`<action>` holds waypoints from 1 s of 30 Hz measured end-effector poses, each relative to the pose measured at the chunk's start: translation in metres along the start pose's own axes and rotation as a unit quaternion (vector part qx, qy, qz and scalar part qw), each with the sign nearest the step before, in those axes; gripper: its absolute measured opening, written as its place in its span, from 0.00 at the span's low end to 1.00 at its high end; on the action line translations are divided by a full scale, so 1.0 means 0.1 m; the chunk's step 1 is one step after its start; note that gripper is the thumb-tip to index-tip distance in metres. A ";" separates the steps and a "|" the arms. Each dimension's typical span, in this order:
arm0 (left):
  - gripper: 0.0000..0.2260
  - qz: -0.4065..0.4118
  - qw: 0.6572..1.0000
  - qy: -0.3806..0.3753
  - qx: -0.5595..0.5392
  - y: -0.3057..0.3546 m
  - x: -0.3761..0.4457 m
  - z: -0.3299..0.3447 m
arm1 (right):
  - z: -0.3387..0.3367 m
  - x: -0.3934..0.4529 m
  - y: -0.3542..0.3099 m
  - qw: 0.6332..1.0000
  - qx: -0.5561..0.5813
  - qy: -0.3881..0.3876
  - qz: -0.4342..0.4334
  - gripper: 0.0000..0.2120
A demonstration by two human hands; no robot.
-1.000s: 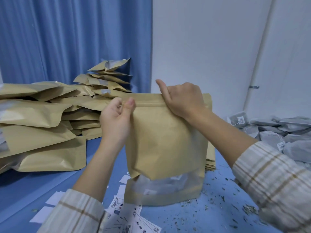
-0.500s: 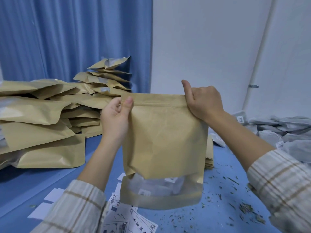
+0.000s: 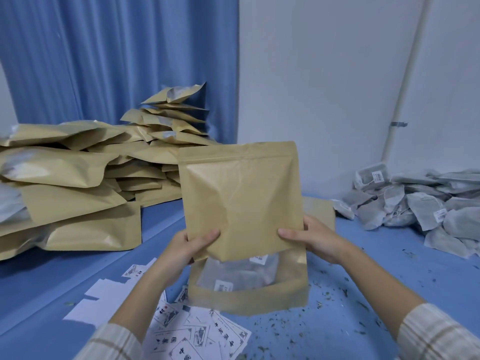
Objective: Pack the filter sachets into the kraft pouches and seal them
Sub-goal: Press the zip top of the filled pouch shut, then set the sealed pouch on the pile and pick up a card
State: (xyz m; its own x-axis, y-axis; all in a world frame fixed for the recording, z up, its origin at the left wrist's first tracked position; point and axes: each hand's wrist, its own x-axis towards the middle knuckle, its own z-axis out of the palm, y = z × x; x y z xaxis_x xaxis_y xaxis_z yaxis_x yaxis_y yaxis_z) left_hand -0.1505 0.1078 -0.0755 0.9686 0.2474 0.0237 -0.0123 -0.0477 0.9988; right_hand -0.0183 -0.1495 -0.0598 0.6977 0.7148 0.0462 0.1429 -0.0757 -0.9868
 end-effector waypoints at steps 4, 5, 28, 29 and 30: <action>0.23 0.015 0.998 0.049 -0.022 0.07 -0.05 0.09 | 0.14 -0.01 0.11 0.999 0.043 0.023 0.007 0.26; 0.23 0.019 0.998 0.048 -0.019 0.15 -0.06 0.10 | 0.18 -0.01 0.09 0.997 0.061 0.050 -0.003 0.26; 0.27 0.036 0.854 0.104 -0.508 0.61 0.12 -0.98 | 2.86 2.18 -2.22 0.933 0.356 -0.037 0.030 0.42; 0.27 0.046 0.851 0.131 -0.507 0.63 0.14 -1.04 | 2.97 2.22 -2.22 0.931 0.362 -0.046 0.036 0.41; 0.27 0.051 0.844 0.130 -0.518 0.65 0.15 -1.09 | 3.01 2.24 -2.14 0.929 0.365 -0.048 0.043 0.39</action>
State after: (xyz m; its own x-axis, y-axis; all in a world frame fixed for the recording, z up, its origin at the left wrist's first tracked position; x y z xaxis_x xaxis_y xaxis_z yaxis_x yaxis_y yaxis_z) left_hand -0.1640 0.2138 -0.0060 0.8636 0.5040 -0.0136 -0.4337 0.7563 0.4897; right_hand -0.1035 0.2364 0.1152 0.6141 0.7890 -0.0172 -0.4491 0.3315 -0.8297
